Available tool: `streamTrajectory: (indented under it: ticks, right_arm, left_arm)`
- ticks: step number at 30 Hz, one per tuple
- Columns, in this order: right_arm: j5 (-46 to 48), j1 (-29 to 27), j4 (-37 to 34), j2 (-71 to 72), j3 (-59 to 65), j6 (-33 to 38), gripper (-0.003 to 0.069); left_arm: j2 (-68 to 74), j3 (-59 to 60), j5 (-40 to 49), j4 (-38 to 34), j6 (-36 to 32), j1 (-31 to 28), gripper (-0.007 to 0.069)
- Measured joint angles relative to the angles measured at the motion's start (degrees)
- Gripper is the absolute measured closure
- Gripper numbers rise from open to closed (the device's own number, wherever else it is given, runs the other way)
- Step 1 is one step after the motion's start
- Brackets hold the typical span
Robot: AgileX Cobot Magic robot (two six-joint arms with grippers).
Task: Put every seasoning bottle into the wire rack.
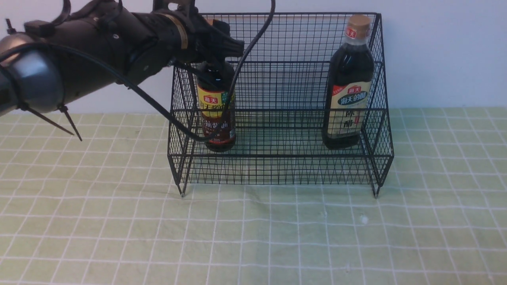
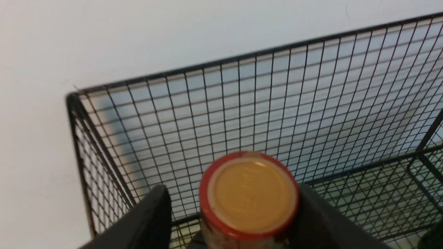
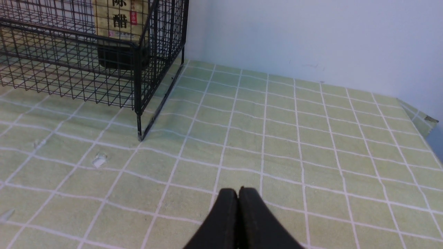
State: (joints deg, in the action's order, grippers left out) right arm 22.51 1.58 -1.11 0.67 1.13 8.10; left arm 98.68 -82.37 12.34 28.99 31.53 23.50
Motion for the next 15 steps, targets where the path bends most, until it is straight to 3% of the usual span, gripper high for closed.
streamTrajectory:
  ticks: [9,12,15]
  right_arm:
    - [0.0,0.0,0.0,0.0,0.0,0.0,0.0672]
    - [0.0,0.0,0.0,0.0,0.0,0.0,0.0672]
    - [0.0,0.0,0.0,0.0,0.0,0.0,0.0672]
  left_arm:
    - [-9.7,0.0,6.7,5.5,-0.4,0.0,0.0212]
    - [-13.7,0.0,11.7,7.3,-0.8,0.0,0.0287]
    - [-17.3,0.0,17.5,7.3,-2.5,0.0,0.0426]
